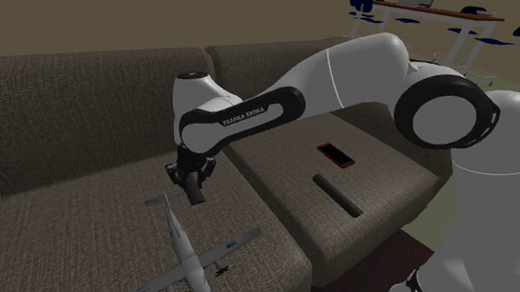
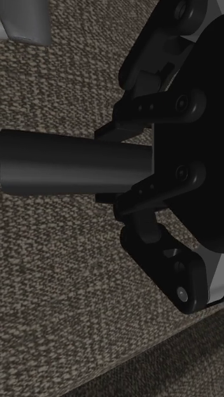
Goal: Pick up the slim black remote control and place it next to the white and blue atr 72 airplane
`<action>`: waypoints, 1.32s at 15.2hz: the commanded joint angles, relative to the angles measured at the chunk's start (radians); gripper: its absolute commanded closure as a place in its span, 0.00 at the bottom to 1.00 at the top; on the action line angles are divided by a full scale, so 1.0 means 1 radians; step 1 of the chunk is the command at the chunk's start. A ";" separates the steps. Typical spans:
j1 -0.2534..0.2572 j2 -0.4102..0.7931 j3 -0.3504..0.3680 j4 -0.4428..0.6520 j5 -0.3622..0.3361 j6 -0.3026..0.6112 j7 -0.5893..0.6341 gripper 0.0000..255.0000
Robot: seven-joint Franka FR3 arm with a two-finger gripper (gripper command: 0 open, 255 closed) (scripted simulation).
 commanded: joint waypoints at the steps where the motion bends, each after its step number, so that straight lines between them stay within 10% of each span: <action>1: 0.000 0.003 0.000 -0.006 -0.001 0.010 0.000 1.00; 7: 0.000 0.003 0.000 -0.006 -0.001 0.010 0.000 1.00; 8: 0.000 0.003 0.000 -0.006 -0.001 0.010 0.000 0.00; 20: -0.007 -0.056 0.004 0.034 0.009 -0.089 -0.006 0.00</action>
